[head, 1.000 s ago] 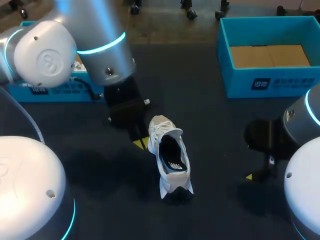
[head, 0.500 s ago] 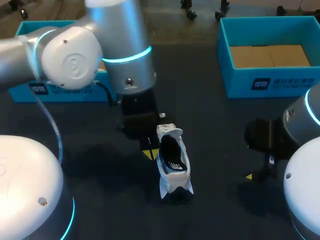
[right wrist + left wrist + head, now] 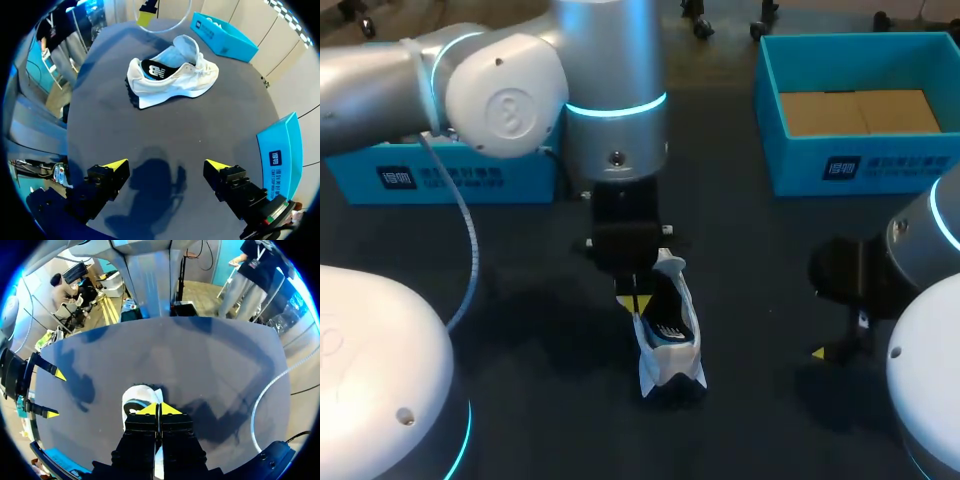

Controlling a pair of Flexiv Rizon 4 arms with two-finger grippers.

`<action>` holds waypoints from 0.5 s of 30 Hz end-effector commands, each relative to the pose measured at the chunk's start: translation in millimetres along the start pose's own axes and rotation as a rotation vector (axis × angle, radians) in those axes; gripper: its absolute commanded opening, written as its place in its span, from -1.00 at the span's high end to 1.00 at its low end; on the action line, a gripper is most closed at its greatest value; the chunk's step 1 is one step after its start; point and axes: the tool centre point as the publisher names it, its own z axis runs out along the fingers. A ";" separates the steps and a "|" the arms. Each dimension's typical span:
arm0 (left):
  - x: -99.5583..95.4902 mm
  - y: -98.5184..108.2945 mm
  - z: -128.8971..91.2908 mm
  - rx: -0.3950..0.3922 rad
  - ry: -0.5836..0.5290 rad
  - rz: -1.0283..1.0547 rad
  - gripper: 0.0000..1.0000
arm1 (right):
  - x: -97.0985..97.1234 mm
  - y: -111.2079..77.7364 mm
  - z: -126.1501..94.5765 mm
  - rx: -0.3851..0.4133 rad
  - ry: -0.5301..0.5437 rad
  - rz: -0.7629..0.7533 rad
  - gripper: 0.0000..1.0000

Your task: Take the shoe out of the shoebox, open the shoe tongue, remove and reinsert the insole, then place the shoe into the shoebox

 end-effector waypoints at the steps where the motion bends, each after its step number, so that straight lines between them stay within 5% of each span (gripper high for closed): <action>1: -1.8 15.6 -3.3 -0.022 -0.009 -0.001 1.00 | 1.7 -1.1 -1.3 -0.002 -0.002 -0.001 -1.00; 8: -2.5 36.8 2.6 0.037 -0.047 -0.110 1.00 | 1.7 -1.1 -1.3 -0.002 -0.002 -0.001 -1.00; 13: -3.3 26.6 14.4 -0.017 -0.014 -0.127 1.00 | 1.7 -1.1 -1.3 -0.002 -0.002 -0.001 -1.00; 15: -2.5 20.6 22.5 0.020 -0.004 -0.140 1.00 | 1.7 -1.1 -1.3 -0.002 -0.002 -0.001 -1.00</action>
